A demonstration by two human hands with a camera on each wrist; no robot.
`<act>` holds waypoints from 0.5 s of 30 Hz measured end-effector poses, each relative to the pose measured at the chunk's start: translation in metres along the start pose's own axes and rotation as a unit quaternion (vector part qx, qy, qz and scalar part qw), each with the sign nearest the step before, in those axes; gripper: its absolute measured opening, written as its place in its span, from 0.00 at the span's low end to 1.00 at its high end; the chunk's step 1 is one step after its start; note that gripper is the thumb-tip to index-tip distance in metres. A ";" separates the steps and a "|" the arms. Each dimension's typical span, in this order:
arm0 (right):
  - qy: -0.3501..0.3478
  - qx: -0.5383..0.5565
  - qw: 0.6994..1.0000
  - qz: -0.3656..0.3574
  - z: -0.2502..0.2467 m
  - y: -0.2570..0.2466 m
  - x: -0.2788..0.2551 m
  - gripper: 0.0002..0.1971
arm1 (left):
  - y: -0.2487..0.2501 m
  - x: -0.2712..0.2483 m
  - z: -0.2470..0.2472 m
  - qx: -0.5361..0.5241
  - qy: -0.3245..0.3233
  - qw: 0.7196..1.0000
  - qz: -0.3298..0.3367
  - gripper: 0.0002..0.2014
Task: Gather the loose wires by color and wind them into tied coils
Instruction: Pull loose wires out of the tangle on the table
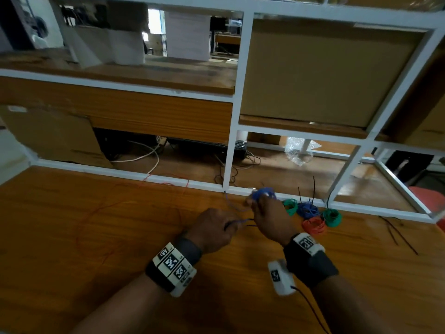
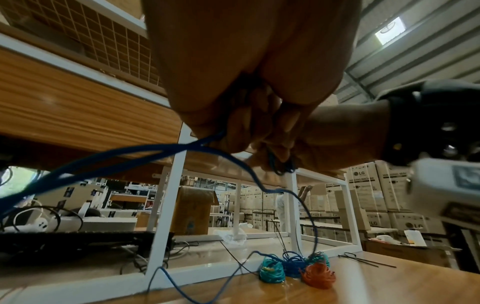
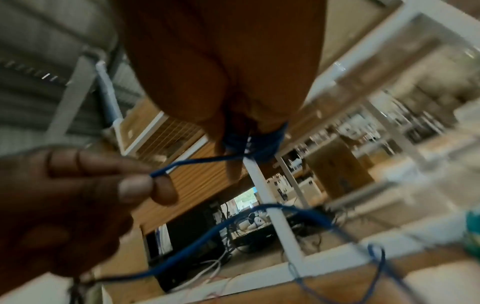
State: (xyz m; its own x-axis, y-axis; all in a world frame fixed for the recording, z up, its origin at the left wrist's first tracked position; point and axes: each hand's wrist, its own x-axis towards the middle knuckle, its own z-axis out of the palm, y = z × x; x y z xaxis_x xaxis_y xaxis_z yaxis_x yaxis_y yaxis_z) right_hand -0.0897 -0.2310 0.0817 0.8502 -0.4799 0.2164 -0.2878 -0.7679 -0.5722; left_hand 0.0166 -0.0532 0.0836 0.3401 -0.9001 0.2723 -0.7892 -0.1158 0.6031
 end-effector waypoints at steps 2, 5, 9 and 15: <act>-0.110 -0.010 0.994 -0.016 -0.007 -0.002 -0.009 0.20 | -0.002 0.003 -0.010 0.001 0.003 1.000 0.017 0.08; -0.196 0.111 0.974 -0.010 -0.027 -0.016 -0.022 0.26 | -0.006 0.007 -0.024 -0.033 0.038 0.998 0.043 0.06; -0.241 0.231 0.943 0.009 -0.049 -0.039 -0.035 0.28 | -0.011 0.017 -0.037 -0.105 0.060 0.992 0.031 0.11; -0.333 0.472 0.815 0.049 -0.057 -0.043 -0.035 0.18 | -0.004 0.035 -0.040 -0.148 0.068 0.984 0.072 0.14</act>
State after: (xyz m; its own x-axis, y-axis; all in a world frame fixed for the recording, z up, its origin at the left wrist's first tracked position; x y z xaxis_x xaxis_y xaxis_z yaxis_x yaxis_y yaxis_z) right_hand -0.1319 -0.2056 0.1435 0.9846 0.0599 -0.1641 -0.1686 0.0792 -0.9825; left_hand 0.0523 -0.0677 0.1212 0.3176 -0.8309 0.4569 -0.6571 0.1545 0.7378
